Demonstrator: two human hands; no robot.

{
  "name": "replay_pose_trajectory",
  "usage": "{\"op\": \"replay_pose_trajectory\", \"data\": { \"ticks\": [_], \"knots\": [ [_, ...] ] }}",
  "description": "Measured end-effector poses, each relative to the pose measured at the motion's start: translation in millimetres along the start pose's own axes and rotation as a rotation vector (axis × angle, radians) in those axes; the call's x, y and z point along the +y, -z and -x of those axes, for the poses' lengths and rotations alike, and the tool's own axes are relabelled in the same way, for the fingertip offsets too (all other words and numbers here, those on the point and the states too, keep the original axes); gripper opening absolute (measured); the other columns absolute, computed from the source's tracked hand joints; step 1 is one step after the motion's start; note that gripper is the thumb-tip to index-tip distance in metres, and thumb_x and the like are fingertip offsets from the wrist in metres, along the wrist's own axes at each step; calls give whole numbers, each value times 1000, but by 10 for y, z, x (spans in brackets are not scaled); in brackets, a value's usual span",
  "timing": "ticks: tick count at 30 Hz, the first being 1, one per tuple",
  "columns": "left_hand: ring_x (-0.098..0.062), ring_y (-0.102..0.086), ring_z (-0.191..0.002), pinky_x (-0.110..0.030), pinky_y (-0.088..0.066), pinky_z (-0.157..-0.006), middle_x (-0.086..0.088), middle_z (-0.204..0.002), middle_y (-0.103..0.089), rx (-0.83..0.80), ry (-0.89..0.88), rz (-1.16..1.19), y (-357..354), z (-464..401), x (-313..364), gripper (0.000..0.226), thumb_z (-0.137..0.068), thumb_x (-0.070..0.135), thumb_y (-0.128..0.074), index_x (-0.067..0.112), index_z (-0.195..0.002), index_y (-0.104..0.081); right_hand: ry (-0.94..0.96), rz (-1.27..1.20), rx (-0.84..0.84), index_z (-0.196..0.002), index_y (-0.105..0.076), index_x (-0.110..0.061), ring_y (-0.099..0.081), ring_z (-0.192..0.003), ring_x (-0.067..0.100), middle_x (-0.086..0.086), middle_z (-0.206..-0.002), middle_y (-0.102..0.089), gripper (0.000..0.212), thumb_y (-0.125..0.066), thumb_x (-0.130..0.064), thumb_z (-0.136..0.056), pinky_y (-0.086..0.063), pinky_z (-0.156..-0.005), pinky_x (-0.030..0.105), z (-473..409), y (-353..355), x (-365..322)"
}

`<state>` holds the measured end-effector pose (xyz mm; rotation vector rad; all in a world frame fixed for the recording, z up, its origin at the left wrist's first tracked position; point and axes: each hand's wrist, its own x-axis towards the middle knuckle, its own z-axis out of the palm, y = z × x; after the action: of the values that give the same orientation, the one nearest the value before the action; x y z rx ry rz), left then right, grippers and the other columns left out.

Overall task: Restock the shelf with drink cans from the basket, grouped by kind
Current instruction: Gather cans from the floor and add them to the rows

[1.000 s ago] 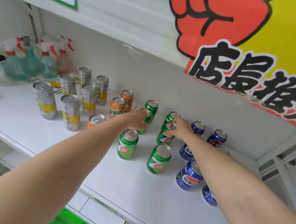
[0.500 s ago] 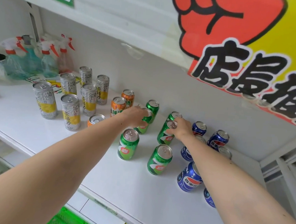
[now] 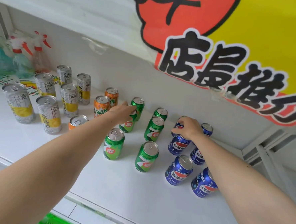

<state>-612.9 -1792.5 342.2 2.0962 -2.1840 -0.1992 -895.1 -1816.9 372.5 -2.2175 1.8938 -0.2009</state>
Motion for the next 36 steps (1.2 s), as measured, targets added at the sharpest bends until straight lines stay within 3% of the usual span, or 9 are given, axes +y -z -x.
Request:
{"op": "replay_pose_trajectory", "data": {
  "ticks": [6, 11, 14, 18, 22, 26, 29, 33, 36],
  "knots": [
    [-24, -55, -80, -31, -54, -72, -13, -117, -44, 4, 11, -15, 15, -35, 37, 40, -92, 29, -59, 18, -128, -48, -56, 57, -20, -109, -61, -16, -63, -95, 27, 5, -106, -66, 49, -76, -47, -74, -51, -72, 34, 103, -8, 233],
    [-25, -56, -85, -33, -53, -75, -13, -118, -47, -35, 17, -12, 63, -33, 34, 48, -88, 32, -64, 19, -132, -47, -45, 3, -73, -134, -54, -16, -60, -113, 28, 7, -129, -62, 75, -81, -46, -71, -51, -94, 42, 114, 34, 246],
    [-32, -53, -113, -41, -55, -84, -13, -139, -40, -23, -15, -21, 85, -2, 108, 75, -88, 40, -63, 27, -150, -24, -52, 13, -100, -135, -53, -14, -60, -113, 29, 8, -128, -62, 79, -85, -41, -68, -50, -96, 43, 130, 100, 279],
    [-28, -23, -144, -49, -38, -106, -2, -158, -20, 34, -160, -7, 160, 22, 444, 79, -90, 41, -60, 26, -153, -15, -45, 14, -87, -119, -63, -7, -63, -102, 28, 12, -115, -67, 52, -82, -27, -75, -52, -90, 39, 164, 95, 289],
    [-23, -22, -144, -43, -31, -112, 1, -158, -23, 21, -306, -20, 199, 51, 832, 72, -92, 34, -59, 22, -152, -21, 28, 64, -111, -132, -51, -11, -61, -105, 31, 10, -121, -62, 68, -82, -31, -75, -51, -87, 38, 191, 24, 274],
    [-18, -23, -144, -40, -36, -109, 1, -158, -23, 13, -358, -63, 178, 78, 1076, 68, -92, 32, -59, 21, -150, -26, 32, 66, -107, -105, -64, -13, -62, -86, 25, 8, -100, -68, 37, -79, -31, -77, -49, -72, 32, 152, 0, 301],
    [-18, -23, -144, -41, -37, -106, 3, -157, -24, 2, -360, -97, 146, 72, 1152, 66, -92, 36, -59, 23, -149, -29, 28, 23, -75, -94, -65, -11, -63, -83, 25, 8, -92, -68, 28, -80, -27, -77, -47, -67, 31, 137, -14, 314],
    [-17, -22, -145, -41, -38, -105, 3, -157, -24, -11, -360, -94, 161, 84, 1187, 63, -93, 35, -57, 23, -149, -30, 37, 29, -73, -96, -66, -12, -65, -88, 27, 7, -92, -69, 30, -80, -29, -76, -50, -71, 32, 104, -44, 324],
    [-17, -19, -146, -42, -33, -109, 4, -159, -20, -51, -355, -92, 128, 94, 1245, 64, -95, 35, -55, 23, -150, -26, 50, 12, -105, -118, -60, -15, -63, -103, 28, 5, -111, -66, 51, -79, -38, -77, -51, -84, 37, 124, 13, 378]
  ]
}}
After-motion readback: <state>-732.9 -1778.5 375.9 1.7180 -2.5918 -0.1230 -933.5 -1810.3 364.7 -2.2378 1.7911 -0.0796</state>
